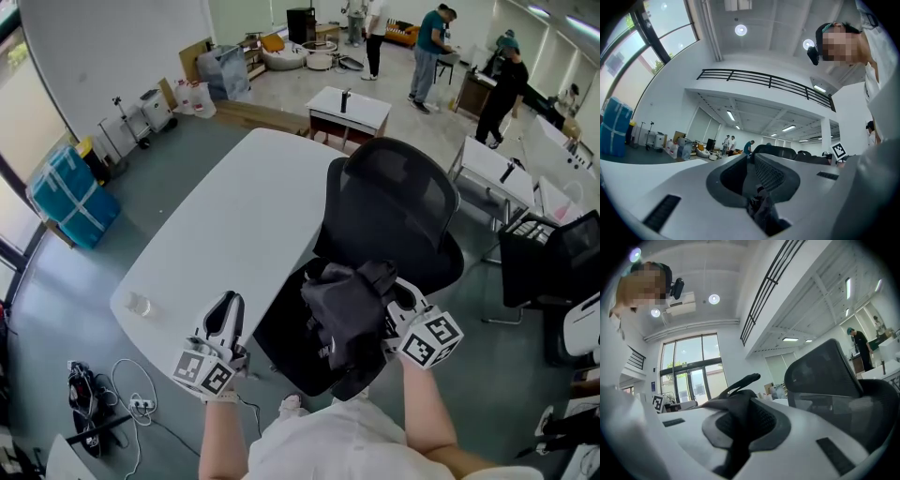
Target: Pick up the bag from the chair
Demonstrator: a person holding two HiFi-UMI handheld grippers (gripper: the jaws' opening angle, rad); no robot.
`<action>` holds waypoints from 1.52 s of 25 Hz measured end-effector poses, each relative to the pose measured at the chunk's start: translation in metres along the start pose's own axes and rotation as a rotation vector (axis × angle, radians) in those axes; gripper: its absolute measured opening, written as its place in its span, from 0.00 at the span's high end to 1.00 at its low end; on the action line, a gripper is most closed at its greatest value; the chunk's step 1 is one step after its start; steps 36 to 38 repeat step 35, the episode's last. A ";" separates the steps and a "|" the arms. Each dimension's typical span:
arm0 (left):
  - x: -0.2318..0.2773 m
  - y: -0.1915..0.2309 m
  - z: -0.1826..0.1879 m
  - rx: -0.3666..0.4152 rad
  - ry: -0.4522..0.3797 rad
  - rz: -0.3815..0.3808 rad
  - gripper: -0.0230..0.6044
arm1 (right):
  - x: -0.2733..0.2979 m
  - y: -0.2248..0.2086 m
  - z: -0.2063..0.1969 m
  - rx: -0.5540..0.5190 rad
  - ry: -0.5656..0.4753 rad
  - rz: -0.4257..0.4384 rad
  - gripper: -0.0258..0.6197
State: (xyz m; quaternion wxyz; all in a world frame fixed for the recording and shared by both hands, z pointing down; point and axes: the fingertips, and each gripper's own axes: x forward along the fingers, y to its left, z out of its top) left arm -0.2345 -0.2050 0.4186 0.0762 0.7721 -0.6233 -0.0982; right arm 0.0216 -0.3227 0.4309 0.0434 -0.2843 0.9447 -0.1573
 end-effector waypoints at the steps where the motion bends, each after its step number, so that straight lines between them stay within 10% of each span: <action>1: 0.001 -0.001 0.004 0.004 -0.005 -0.004 0.87 | -0.002 0.000 0.005 -0.007 -0.007 -0.002 0.91; 38: 0.017 -0.010 0.021 0.017 -0.037 -0.038 0.87 | -0.024 -0.016 0.052 -0.062 -0.100 -0.085 0.91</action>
